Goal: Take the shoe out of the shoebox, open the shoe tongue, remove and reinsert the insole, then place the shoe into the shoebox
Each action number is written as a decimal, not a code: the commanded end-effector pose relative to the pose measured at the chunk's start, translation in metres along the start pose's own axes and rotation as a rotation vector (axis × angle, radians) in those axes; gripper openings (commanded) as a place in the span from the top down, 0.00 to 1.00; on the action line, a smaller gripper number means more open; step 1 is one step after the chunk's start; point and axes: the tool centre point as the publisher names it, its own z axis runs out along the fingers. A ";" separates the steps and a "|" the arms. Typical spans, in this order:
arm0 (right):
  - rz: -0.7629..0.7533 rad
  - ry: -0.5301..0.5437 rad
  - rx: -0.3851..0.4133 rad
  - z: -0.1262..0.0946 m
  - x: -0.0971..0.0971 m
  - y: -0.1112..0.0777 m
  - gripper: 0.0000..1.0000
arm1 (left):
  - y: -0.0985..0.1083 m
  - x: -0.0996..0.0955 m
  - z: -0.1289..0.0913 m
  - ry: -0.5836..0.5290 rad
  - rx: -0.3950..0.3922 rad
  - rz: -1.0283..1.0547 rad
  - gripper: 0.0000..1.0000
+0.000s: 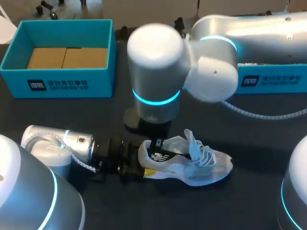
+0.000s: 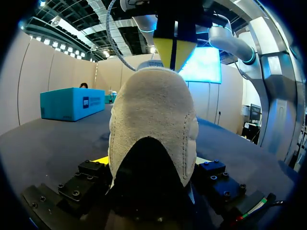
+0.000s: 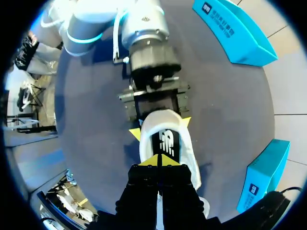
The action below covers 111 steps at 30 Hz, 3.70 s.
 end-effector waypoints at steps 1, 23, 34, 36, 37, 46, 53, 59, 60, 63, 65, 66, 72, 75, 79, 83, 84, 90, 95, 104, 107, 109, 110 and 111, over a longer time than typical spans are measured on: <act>0.001 -0.014 0.003 0.017 0.001 -0.001 1.00 | 0.002 -0.001 0.001 0.001 -0.003 -0.001 1.00; -0.059 -0.054 -0.004 0.064 -0.025 -0.012 1.00 | 0.002 -0.001 0.001 0.001 -0.003 -0.001 1.00; -0.007 -0.033 0.001 0.079 -0.018 -0.033 1.00 | 0.002 -0.001 0.001 0.001 -0.003 -0.001 1.00; -0.004 -0.033 0.002 0.079 -0.018 -0.036 1.00 | 0.002 -0.001 0.001 0.001 -0.003 -0.001 1.00; 0.001 -0.038 0.001 0.078 -0.017 -0.038 1.00 | 0.002 -0.001 0.001 0.001 -0.003 -0.001 1.00; 0.005 -0.049 0.009 0.075 -0.020 -0.057 1.00 | 0.002 -0.001 0.001 0.001 -0.003 -0.001 1.00; 0.019 -0.048 -0.006 0.078 -0.025 -0.066 0.91 | 0.002 -0.001 0.001 0.001 -0.003 -0.001 1.00; 0.008 -0.037 -0.003 0.080 -0.030 -0.067 0.73 | 0.002 -0.001 0.001 0.001 -0.003 -0.001 1.00; 0.006 -0.034 -0.007 0.081 -0.030 -0.067 0.70 | 0.002 -0.001 0.001 0.001 -0.003 -0.001 1.00; 0.000 -0.021 -0.010 0.084 -0.032 -0.066 0.66 | 0.002 -0.001 0.001 0.001 -0.003 -0.001 1.00; -0.005 -0.011 -0.015 0.087 -0.033 -0.065 0.64 | 0.002 -0.001 0.001 0.001 -0.003 -0.001 1.00; -0.009 -0.005 -0.017 0.089 -0.034 -0.064 0.63 | 0.002 -0.001 0.001 0.001 -0.003 -0.001 1.00; -0.026 0.049 -0.050 0.107 -0.034 -0.056 0.59 | 0.002 -0.001 0.001 0.001 -0.003 -0.001 1.00; -0.032 0.084 -0.057 0.112 -0.029 -0.051 0.59 | 0.002 -0.001 0.001 0.001 -0.003 -0.001 1.00; -0.033 0.133 -0.047 0.116 -0.017 -0.046 0.60 | 0.002 -0.001 0.001 0.001 -0.003 -0.001 1.00; -0.021 0.171 -0.041 0.118 0.000 -0.045 0.60 | 0.002 -0.001 0.001 0.001 -0.003 -0.001 1.00; -0.016 0.179 -0.037 0.118 0.003 -0.045 0.61 | 0.002 -0.001 0.001 0.001 -0.003 -0.001 1.00; -0.003 0.202 -0.020 0.114 0.022 -0.042 0.66 | 0.002 -0.001 0.001 0.001 -0.003 -0.001 1.00; 0.010 0.205 -0.025 0.113 0.032 -0.042 0.68 | 0.002 -0.001 0.001 0.001 -0.003 -0.001 1.00; 0.006 0.183 -0.047 0.103 0.032 -0.043 1.00 | 0.002 -0.001 0.001 0.001 -0.003 -0.001 1.00; 0.008 0.164 -0.085 0.095 0.032 -0.046 1.00 | 0.002 -0.001 0.001 0.001 -0.003 -0.001 1.00; 0.011 0.155 -0.101 0.089 0.032 -0.048 1.00 | 0.002 -0.001 0.001 0.001 -0.003 -0.001 1.00; 0.018 0.151 -0.111 0.087 0.033 -0.050 1.00 | 0.002 -0.001 0.001 0.001 -0.003 -0.001 1.00; 0.022 0.142 -0.116 0.084 0.033 -0.052 1.00 | 0.002 -0.001 0.001 0.001 -0.003 -0.001 1.00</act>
